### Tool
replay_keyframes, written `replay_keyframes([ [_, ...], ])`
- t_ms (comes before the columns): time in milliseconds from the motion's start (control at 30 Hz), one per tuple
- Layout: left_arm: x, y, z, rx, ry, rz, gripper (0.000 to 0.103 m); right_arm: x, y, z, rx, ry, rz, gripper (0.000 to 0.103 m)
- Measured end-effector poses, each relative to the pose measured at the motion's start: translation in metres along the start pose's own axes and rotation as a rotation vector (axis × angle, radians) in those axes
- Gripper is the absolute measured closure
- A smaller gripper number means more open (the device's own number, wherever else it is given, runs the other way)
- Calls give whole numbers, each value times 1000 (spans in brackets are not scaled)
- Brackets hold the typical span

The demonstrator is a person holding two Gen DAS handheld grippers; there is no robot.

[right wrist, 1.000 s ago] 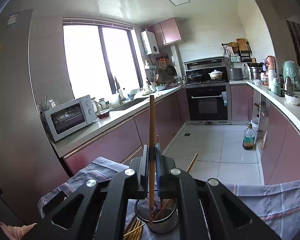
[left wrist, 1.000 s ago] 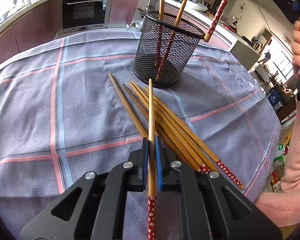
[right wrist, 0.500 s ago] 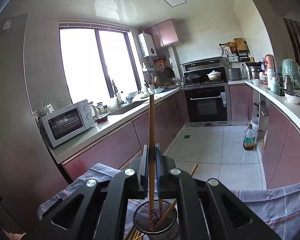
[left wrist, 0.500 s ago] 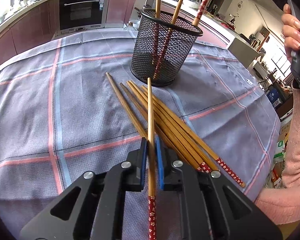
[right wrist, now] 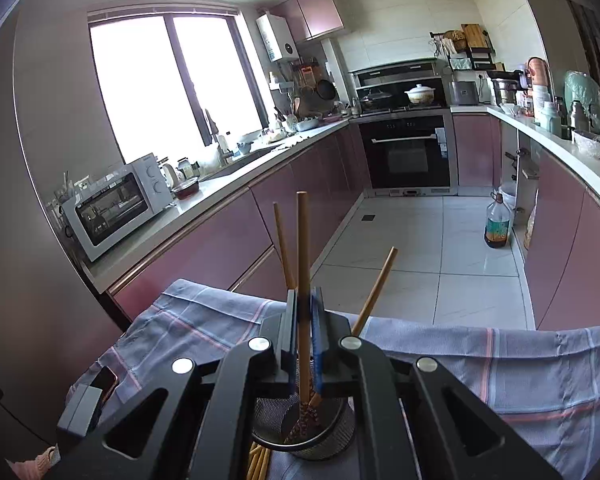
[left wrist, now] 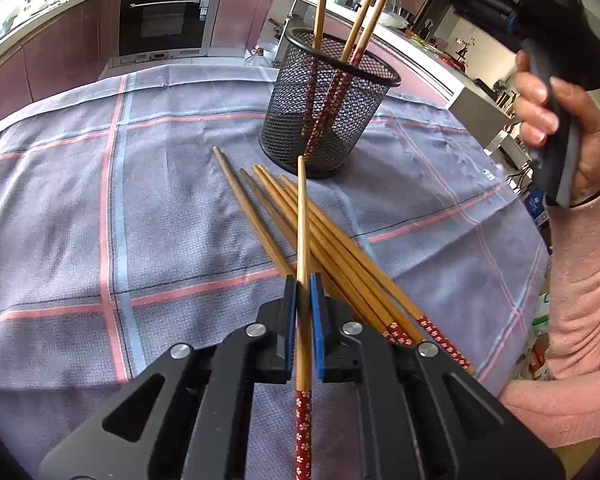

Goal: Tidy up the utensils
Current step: 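Lift the chopstick with the left gripper toward the mesh cup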

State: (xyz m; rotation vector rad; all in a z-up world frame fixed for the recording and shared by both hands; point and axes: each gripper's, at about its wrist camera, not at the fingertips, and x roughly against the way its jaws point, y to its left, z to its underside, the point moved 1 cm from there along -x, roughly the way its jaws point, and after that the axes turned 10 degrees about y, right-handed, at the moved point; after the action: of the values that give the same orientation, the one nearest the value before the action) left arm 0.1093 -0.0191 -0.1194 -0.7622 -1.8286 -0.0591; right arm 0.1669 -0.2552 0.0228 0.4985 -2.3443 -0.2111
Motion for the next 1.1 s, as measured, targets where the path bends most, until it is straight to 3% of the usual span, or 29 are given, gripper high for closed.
replay_keyframes([
  [133, 6, -2, -1, 0, -18, 9, 95, -11, -1, 5, -7, 41, 16, 93],
  [300, 5, 0, 0, 14, -18, 25, 95, -10, -1, 13, -10, 51, 28, 78],
  [467, -1, 0, 1, 12, 3, 19, 95, -12, -7, 17, -13, 67, 39, 77],
  [900, -14, -12, -27, -79, 34, -111, 95, 4, -8, 35, -28, 67, 10, 75],
  [1100, -25, -23, -42, -154, 70, -215, 88, 16, -2, 49, -15, 74, -5, 71],
])
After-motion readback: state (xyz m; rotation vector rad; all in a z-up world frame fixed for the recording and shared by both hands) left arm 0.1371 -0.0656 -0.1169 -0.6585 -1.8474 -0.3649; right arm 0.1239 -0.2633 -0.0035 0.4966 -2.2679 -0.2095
